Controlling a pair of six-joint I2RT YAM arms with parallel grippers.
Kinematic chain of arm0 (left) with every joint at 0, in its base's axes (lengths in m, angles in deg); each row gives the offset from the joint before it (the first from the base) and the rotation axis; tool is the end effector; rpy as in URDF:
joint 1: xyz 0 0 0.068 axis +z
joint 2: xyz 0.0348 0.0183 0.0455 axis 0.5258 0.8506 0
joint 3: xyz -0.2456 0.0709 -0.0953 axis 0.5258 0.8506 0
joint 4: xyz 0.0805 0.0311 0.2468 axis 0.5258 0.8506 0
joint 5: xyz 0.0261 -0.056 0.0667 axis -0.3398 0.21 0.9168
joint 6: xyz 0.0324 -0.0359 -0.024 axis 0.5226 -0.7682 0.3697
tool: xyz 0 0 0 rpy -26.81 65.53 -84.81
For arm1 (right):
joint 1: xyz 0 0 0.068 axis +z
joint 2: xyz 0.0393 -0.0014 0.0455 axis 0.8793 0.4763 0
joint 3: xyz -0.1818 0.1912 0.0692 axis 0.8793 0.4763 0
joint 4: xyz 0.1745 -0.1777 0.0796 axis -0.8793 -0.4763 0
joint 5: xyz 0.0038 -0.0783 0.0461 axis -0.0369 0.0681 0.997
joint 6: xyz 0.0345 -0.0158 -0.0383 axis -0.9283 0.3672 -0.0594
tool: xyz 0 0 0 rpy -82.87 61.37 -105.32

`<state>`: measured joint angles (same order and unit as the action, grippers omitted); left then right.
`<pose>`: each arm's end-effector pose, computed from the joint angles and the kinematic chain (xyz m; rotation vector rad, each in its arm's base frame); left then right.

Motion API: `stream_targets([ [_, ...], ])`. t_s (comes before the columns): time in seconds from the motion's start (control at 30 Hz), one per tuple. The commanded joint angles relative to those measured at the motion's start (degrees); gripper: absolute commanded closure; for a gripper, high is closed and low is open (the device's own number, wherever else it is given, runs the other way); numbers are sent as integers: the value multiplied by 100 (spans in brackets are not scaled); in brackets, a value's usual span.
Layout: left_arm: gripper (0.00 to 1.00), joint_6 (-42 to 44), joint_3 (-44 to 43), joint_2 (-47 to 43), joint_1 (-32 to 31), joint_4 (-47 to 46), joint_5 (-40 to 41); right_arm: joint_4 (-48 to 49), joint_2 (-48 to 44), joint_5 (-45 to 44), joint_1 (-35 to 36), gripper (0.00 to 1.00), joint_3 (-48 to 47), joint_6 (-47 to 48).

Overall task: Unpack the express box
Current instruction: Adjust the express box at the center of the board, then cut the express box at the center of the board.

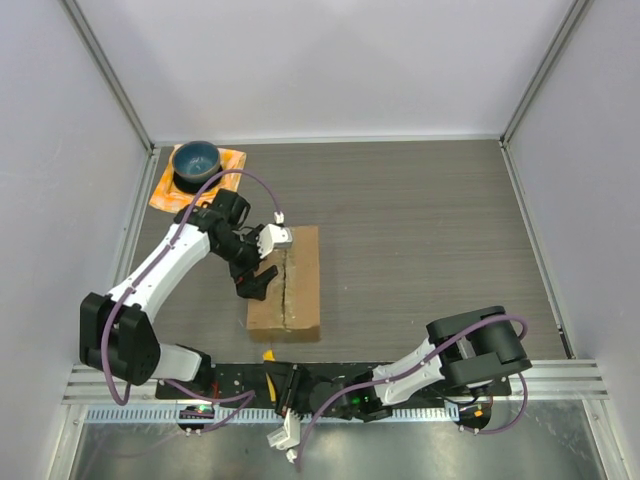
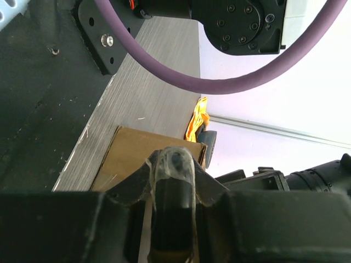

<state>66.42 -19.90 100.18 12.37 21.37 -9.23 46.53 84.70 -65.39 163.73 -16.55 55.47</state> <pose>0.2233 -0.0983 0.2608 1.5350 2.2686 -0.6873 -0.0545 0.3255 0.1496 -1.8262 0.2520 -0.1588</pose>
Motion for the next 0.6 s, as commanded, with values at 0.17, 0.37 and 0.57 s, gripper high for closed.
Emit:
stream_targets([
  [0.17,0,166,100,430,11,-465,362,559,-14,-17,5,99,-203,410],
  [0.37,0,254,231,289,-7,-333,406,1306,416,-113,-180,99,-264,744],
  [0.57,0,289,328,298,-7,-333,450,1895,662,-236,-259,99,-212,1052],
])
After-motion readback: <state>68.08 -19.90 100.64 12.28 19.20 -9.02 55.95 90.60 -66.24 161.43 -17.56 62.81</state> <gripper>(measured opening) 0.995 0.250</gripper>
